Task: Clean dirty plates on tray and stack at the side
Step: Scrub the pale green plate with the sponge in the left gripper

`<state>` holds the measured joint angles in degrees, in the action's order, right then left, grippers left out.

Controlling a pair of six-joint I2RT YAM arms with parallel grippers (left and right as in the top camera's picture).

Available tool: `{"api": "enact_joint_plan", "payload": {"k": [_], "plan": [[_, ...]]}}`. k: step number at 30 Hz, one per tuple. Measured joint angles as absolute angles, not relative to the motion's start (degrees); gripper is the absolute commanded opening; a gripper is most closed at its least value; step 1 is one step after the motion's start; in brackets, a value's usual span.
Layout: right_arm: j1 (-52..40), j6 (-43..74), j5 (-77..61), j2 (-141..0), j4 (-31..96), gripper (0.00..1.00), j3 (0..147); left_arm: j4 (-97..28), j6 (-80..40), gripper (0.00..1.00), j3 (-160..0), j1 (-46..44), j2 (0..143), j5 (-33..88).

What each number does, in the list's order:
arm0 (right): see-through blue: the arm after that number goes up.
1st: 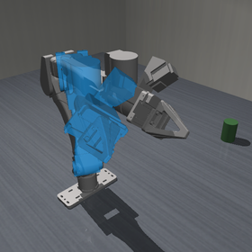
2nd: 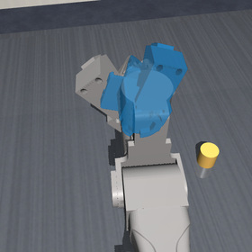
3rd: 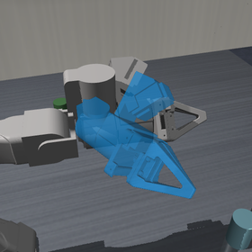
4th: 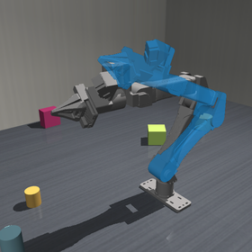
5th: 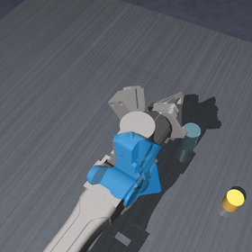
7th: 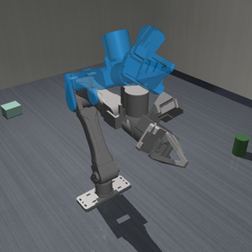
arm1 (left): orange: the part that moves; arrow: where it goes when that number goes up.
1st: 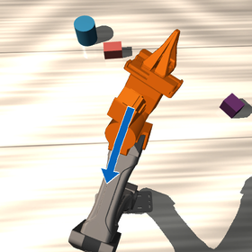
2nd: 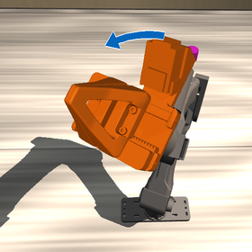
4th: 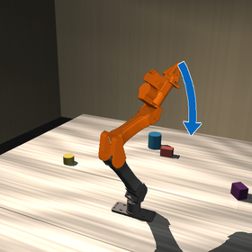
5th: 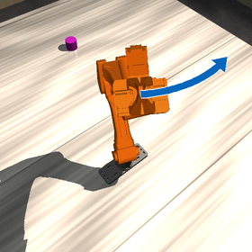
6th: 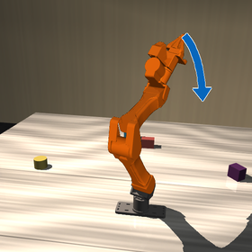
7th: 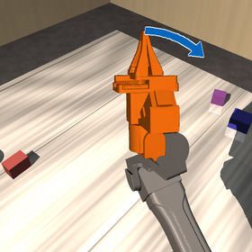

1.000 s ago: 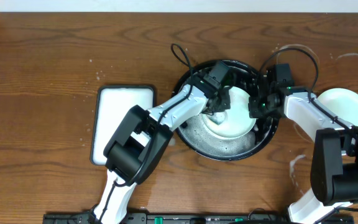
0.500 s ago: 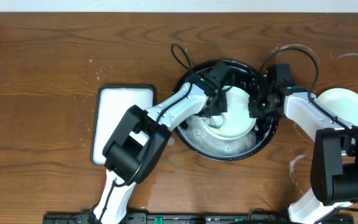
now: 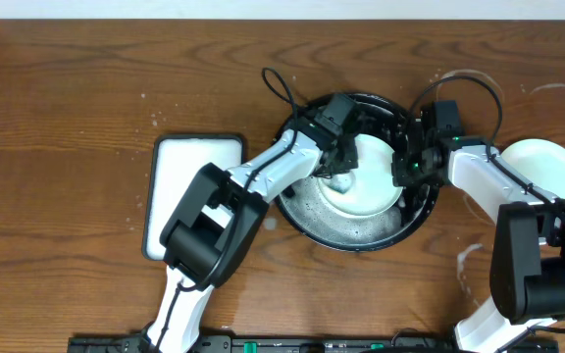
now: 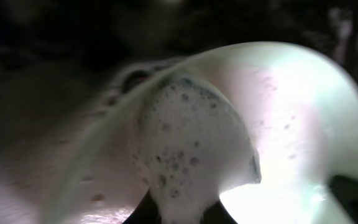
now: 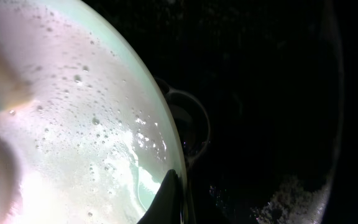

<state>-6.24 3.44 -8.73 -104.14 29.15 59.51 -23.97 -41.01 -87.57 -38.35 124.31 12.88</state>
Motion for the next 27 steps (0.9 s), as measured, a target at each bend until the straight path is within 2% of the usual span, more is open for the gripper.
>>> {"api": "enact_joint_plan", "payload": {"k": [10, 17, 27], "plan": [[-6.24, 3.42, -8.69, -104.14, 28.93, 0.01, 59.51, -20.32, -45.67, 0.08, -87.55, -45.01, 125.16, 17.45], [-6.24, 3.44, -8.69, -104.14, 28.93, 0.01, 59.51, -21.45, -43.75, 0.08, -87.61, -44.23, 125.21, 19.00], [-6.63, 3.44, -9.87, -104.18, 28.88, 0.01, 59.51, -32.27, -31.51, 0.08, -89.69, -39.46, 123.90, 1.50]]}}
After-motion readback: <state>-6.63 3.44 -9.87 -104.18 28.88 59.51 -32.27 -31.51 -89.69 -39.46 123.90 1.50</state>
